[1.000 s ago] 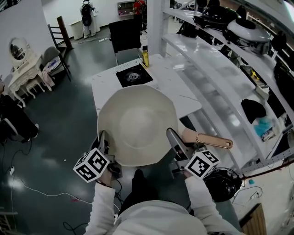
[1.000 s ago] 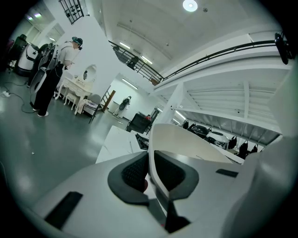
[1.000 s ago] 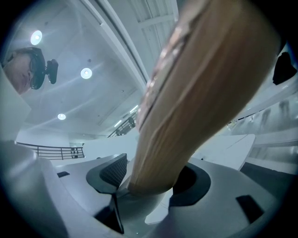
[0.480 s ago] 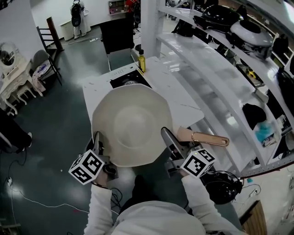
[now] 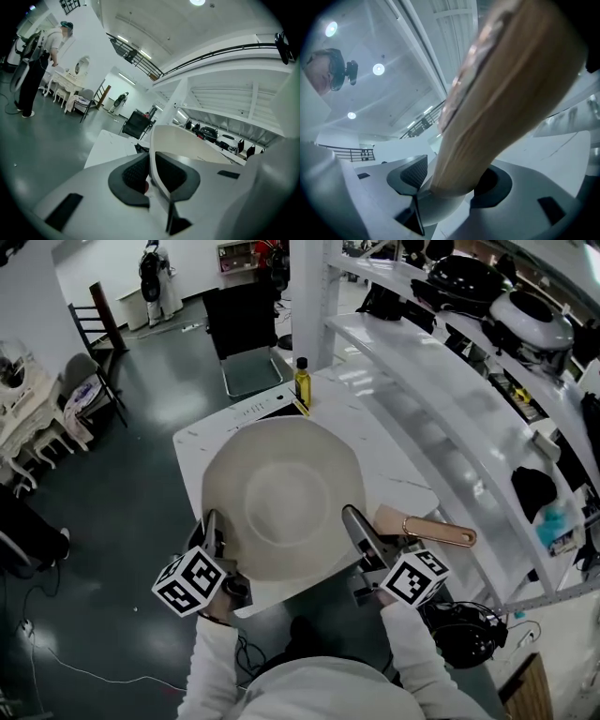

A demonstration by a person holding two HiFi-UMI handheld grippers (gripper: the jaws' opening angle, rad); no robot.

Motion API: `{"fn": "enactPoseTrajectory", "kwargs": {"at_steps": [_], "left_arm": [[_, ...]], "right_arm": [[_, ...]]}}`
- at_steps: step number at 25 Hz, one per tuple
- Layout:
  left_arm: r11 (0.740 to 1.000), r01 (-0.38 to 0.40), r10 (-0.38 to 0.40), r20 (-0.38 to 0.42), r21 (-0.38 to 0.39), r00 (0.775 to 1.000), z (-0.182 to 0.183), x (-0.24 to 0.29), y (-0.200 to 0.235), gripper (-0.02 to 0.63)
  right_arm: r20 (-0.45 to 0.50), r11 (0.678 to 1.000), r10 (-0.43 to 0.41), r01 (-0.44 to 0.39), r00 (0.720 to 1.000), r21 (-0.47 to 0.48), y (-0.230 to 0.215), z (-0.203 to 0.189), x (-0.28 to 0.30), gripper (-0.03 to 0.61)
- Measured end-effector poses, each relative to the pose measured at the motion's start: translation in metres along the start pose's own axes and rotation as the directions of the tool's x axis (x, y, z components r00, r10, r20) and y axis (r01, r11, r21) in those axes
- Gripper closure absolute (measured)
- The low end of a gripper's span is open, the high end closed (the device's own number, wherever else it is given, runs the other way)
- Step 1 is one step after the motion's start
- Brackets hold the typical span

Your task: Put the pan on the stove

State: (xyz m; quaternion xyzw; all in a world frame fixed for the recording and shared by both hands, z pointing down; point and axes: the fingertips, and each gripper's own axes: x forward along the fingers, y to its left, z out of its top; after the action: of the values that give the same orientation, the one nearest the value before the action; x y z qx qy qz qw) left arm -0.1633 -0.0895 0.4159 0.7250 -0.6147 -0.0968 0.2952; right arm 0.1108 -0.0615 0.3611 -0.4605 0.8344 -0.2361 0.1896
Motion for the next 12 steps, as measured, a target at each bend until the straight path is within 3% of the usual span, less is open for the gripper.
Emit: {"fn": "enactPoseTrajectory", "kwargs": {"at_steps": [12], "left_arm": [[0.999, 0.036, -0.035, -0.030, 0.010, 0.999, 0.025, 0.078, 0.012, 0.566]], "right_arm": [[0.006, 0.998, -0.048, 0.047, 0.999, 0.028, -0.037, 0.001, 0.062, 0.291]]}}
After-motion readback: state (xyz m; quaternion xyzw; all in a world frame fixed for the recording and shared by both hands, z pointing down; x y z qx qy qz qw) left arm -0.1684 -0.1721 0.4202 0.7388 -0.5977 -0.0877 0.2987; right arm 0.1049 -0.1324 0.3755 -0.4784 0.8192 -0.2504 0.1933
